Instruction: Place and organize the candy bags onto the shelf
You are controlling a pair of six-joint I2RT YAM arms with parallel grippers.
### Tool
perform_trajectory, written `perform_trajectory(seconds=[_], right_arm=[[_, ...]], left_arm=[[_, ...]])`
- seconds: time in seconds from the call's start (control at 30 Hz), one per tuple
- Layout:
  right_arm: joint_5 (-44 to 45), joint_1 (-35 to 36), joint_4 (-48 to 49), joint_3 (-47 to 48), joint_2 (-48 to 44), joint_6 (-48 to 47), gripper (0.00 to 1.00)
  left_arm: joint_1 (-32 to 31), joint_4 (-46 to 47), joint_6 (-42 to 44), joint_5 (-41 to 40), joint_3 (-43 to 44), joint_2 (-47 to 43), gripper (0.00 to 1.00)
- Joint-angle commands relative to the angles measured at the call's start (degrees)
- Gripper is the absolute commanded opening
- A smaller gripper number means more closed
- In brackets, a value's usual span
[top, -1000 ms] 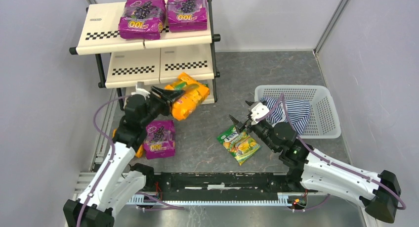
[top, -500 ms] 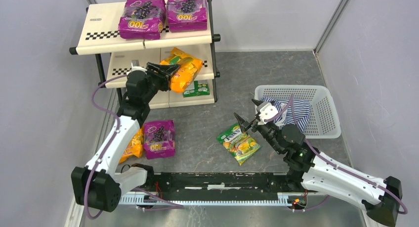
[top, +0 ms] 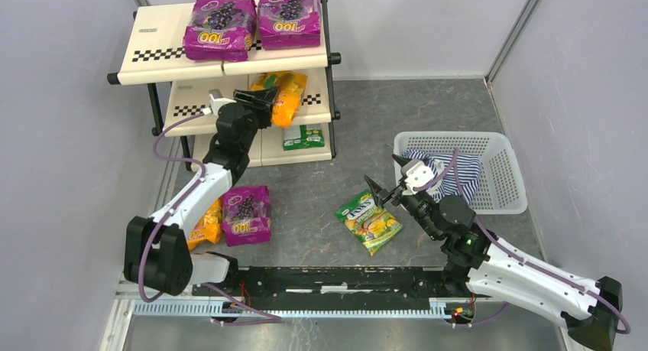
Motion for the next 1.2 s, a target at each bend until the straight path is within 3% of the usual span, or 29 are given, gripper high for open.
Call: perform_trajectory(seconds=[0.0, 0.2, 0.37, 0.6, 0.73, 0.9, 1.17], right_arm=[[-0.6, -0.2, 0.8, -0.5, -1.6, 1.0, 0.91], [-1.7, -0.2, 1.9, -1.9, -4.3, 3.5, 0.90], [-4.2, -0.2, 2.1, -2.1, -5.4, 5.5, 0.90], [-3.8, -0.2, 1.2, -3.5, -8.1, 6.0, 0.91], [-3.5, -0.2, 1.2, -4.0, -8.6, 5.8, 0.91], [-4.8, -0.1, 2.7, -4.7, -8.4, 5.8, 0.91], [-5.5, -0.2, 4.1, -5.7, -7.4, 6.0, 0.92]], left_arm=[[-2.4, 12.4, 1.1, -8.2, 4.6, 3.6, 0.55], [-7.9, 15.0, 3.8, -17.7, 8.5, 9.4, 0.55], [-10.1, 18.5, 0.6, -20.6, 10.3, 15.8, 0.57], [-12.9, 17.1, 1.9, -26.1, 11.1, 17.2, 0.61], [-14.2, 13.0, 3.5, -26.6, 13.0, 17.4, 0.67], [-15.5, 5.5, 6.0, -25.7, 13.1, 15.6, 0.91], [-15.7, -2.7, 7.2, -22.3, 11.1, 10.3, 0.95]])
